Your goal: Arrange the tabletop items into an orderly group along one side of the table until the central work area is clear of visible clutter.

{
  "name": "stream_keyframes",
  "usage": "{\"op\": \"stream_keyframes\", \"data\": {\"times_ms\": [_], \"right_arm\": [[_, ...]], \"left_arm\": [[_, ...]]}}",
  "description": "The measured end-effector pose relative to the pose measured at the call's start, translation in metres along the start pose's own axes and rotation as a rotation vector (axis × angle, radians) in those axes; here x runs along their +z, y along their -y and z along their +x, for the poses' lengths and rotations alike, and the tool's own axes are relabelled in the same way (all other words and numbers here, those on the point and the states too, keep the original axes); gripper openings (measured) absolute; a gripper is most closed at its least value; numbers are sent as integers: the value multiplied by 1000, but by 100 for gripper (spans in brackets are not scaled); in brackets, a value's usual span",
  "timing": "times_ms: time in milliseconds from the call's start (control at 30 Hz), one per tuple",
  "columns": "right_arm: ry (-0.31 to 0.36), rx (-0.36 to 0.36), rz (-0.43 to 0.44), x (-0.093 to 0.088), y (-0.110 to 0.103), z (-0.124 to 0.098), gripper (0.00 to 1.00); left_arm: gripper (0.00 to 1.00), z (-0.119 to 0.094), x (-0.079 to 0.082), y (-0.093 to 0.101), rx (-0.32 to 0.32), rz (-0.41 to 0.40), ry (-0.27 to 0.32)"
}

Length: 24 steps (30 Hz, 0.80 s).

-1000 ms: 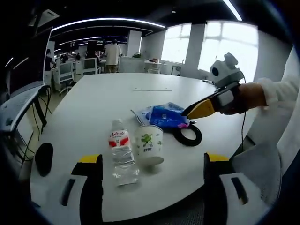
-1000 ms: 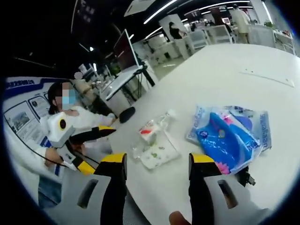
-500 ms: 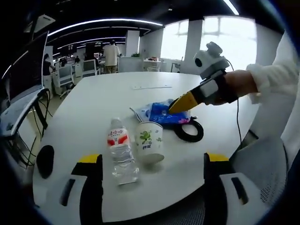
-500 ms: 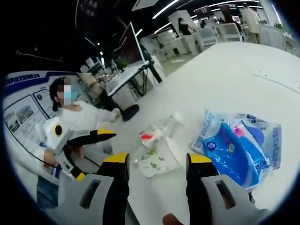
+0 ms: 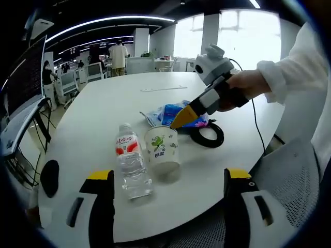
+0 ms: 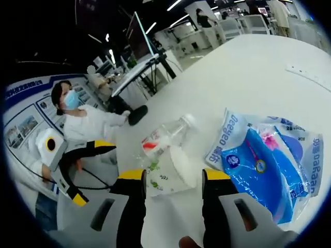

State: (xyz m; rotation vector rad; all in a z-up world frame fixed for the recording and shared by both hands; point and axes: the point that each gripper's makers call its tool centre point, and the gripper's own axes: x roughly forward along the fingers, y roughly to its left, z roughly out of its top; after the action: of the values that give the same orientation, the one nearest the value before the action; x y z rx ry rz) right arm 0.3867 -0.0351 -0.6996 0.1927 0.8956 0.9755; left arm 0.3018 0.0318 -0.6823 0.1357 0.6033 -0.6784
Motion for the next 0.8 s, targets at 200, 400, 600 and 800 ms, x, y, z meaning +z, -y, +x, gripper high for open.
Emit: {"op": "stream_keyframes", "data": {"times_ms": [200, 400, 600, 800], "right_arm": [[-13, 35, -6, -3, -1, 7, 37], [-41, 52, -11, -11, 3, 11, 32], [-25, 85, 11, -10, 3, 15, 22], [-13, 116, 31, -11, -1, 17, 18]], "left_arm": [[88, 2, -4, 0, -1, 13, -19], [88, 3, -8, 0, -6, 25, -38], [87, 4, -10, 0, -6, 24, -47], [87, 5, -13, 0, -9, 32, -64]]}}
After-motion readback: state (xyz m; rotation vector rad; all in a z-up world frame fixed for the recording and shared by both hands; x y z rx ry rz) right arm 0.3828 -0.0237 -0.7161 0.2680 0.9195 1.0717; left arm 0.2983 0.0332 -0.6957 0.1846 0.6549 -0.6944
